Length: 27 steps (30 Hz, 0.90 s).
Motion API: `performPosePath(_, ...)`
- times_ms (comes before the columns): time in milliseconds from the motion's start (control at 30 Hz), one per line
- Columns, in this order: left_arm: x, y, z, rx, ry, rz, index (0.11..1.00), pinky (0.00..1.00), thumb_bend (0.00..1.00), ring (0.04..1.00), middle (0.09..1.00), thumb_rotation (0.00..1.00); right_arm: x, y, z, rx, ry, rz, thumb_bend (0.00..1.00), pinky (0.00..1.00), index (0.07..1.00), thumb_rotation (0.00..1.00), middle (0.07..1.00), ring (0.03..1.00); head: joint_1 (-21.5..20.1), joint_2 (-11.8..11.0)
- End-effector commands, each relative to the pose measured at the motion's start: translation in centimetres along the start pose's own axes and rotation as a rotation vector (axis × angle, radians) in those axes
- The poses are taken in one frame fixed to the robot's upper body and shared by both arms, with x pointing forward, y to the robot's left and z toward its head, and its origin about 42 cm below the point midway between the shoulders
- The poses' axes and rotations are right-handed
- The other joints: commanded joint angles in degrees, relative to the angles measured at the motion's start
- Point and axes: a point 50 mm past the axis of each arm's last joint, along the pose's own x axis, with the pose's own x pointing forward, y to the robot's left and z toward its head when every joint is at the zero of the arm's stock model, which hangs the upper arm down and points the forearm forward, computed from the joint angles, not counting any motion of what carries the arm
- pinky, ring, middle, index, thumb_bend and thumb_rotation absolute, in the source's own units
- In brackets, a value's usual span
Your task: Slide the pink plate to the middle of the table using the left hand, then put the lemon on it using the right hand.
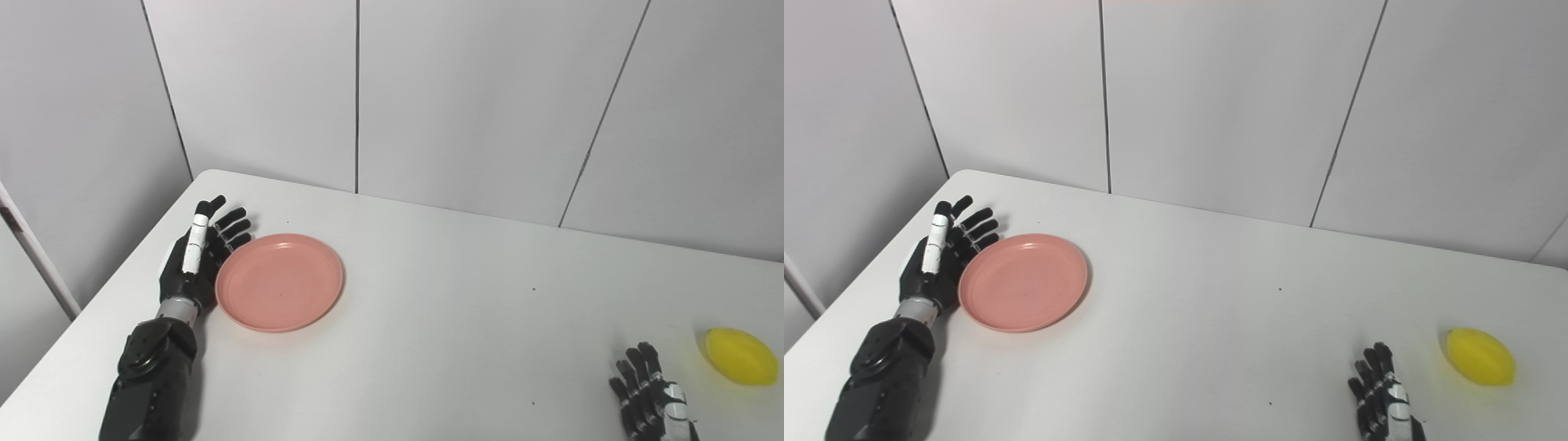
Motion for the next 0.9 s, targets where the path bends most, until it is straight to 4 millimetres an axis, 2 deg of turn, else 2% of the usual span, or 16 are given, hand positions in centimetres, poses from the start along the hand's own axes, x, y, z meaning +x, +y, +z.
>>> performPosePath(0, -0.1, -0.6, 0.2, 0.007, 0.004, 0.016, 0.861, 0.82, 0.78, 0.790, 0.794, 0.75, -0.5, 0.1, -0.5, 0.019, 0.046, -0.008, 0.66, 1.00, 1.000, 1.00, 1.000, 1.000, 0.0, 0.2)
performPosePath(267, -0.8, -1.9, 0.2, 0.001, 0.022, 0.011, 0.885, 0.82, 0.74, 0.794, 0.800, 0.79, -0.5, 0.4, -0.4, 0.013, 0.040, -0.001, 0.66, 1.00, 1.000, 1.00, 1.000, 1.000, -0.8, 0.6)
performPosePath(533, -1.7, -3.3, 0.0, -0.021, 0.033, -0.004, 0.890, 0.80, 0.74, 0.776, 0.802, 0.79, -0.4, 0.6, -0.4, 0.008, 0.035, 0.002, 0.66, 1.00, 0.992, 1.00, 1.000, 1.000, -1.7, 1.1)
performPosePath(733, -2.2, -4.9, -0.4, -0.068, 0.019, -0.033, 0.876, 0.78, 0.72, 0.779, 0.800, 0.74, -0.3, 0.7, -0.4, 0.002, 0.032, 0.010, 0.66, 1.00, 0.996, 1.00, 1.000, 1.000, -2.0, 1.3)
performPosePath(867, -2.5, -5.9, -0.5, -0.091, 0.016, -0.039, 0.866, 0.73, 0.72, 0.761, 0.790, 0.73, -0.2, 0.7, -0.4, -0.001, 0.029, 0.011, 0.67, 1.00, 0.996, 1.00, 1.000, 1.000, -2.1, 1.6)
